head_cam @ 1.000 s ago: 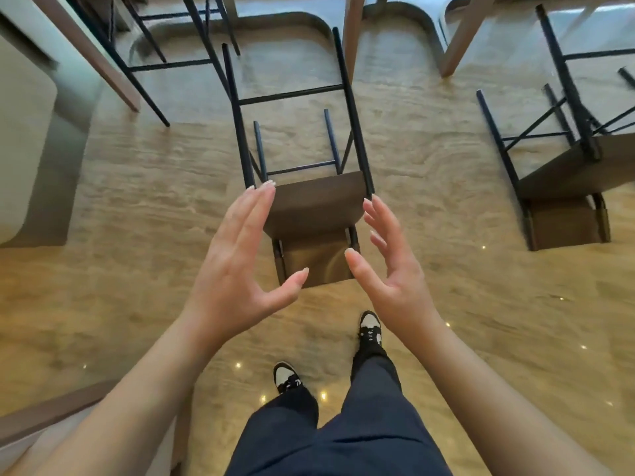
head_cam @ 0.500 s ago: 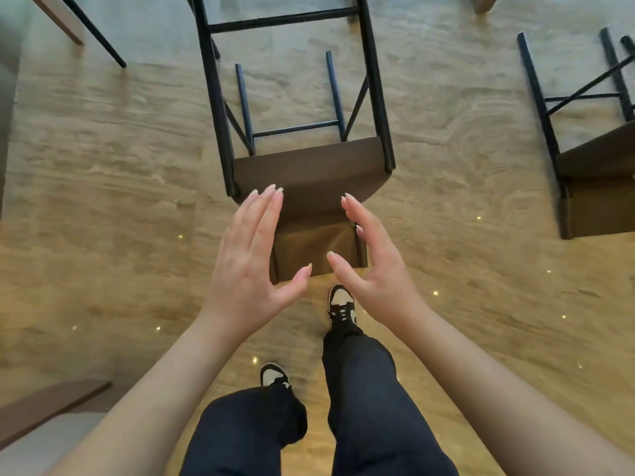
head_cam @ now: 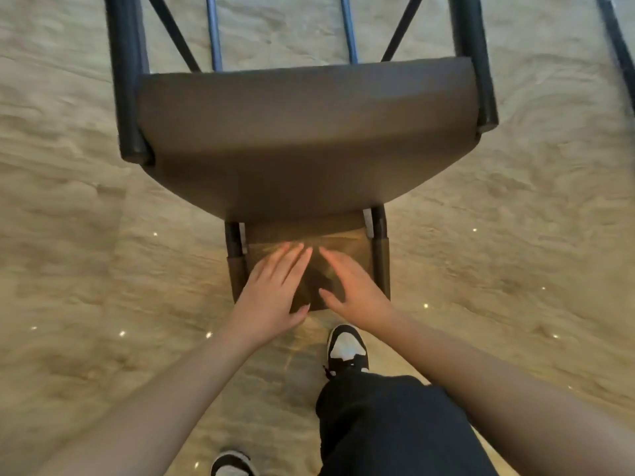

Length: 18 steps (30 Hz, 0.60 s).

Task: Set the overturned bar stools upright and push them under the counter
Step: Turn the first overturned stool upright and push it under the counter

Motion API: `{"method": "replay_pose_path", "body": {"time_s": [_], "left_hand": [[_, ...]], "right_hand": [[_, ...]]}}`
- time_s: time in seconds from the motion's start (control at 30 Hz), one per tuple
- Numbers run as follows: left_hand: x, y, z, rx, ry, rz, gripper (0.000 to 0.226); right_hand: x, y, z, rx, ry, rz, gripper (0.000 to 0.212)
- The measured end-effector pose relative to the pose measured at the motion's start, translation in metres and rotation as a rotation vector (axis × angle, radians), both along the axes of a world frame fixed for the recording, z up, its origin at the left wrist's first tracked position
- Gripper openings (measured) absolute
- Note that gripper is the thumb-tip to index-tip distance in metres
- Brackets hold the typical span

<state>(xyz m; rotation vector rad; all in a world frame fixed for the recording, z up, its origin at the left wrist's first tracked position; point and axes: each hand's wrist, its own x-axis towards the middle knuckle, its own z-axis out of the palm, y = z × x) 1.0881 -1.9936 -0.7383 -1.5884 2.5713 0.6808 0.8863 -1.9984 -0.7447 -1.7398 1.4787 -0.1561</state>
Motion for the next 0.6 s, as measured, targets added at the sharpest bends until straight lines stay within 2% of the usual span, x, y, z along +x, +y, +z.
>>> {"method": "replay_pose_path", "body": {"time_s": [0.13, 0.27, 0.43, 0.6], "left_hand": [[-0.002, 0.009, -0.096, 0.022, -0.117, -0.015, 0.099], [-0.001, 0.020, -0.161, 0.085, -0.212, -0.010, 0.103], [0.001, 0.035, -0.203, 0.183, -0.327, -0.061, 0.119], [0.007, 0.037, -0.217, 0.099, -0.406, -0.140, 0.104]], "right_hand": [[-0.002, 0.007, -0.093, -0.061, 0.106, 0.166, 0.081], [-0.010, 0.021, -0.155, -0.088, 0.299, 0.353, 0.094], [-0.015, 0.031, -0.189, -0.117, 0.546, 0.547, 0.106], [-0.014, 0.032, -0.198, -0.206, 0.629, 0.580, 0.095]]}}
